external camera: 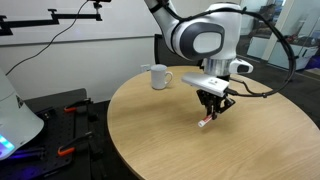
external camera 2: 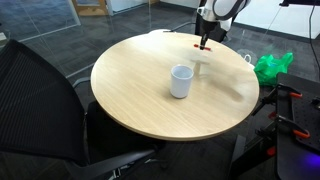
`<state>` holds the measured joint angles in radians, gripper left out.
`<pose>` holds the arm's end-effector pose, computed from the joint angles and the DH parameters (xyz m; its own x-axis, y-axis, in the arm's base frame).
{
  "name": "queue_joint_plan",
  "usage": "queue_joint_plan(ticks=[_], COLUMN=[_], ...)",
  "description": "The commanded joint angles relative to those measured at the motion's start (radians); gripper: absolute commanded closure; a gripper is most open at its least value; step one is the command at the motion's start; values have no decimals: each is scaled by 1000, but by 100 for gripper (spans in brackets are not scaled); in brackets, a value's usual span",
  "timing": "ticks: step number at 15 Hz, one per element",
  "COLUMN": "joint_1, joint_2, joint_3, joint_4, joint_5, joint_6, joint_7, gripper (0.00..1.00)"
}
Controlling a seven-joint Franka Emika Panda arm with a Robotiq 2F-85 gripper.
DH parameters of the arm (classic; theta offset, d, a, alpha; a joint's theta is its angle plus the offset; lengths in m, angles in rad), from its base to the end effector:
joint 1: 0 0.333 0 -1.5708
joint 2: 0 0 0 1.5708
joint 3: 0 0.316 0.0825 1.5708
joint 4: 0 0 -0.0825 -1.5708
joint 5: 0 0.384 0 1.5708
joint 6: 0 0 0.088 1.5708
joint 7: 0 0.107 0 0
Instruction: Put the marker in the mug and then remove it and put it on the table
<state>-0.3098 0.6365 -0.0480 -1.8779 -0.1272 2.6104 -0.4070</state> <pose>0.6048 -0.2215 0.1777 0.9849 0.1683 0.0412 0.1618 -0.9783 0.1297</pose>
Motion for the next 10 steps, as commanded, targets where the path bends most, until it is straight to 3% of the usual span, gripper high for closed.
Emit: queue_joint_plan(ticks=[1,5,10], joint_1=[2,2,-19], joint_2=[-85,-131,-171], joint_3=[44,105,198], joint_4=[-38,-45,-54], joint_5=[29,55,140], joint_6=[-2,-5,-21], joint_7=[-29,-66,-225], gripper=[95,95,95])
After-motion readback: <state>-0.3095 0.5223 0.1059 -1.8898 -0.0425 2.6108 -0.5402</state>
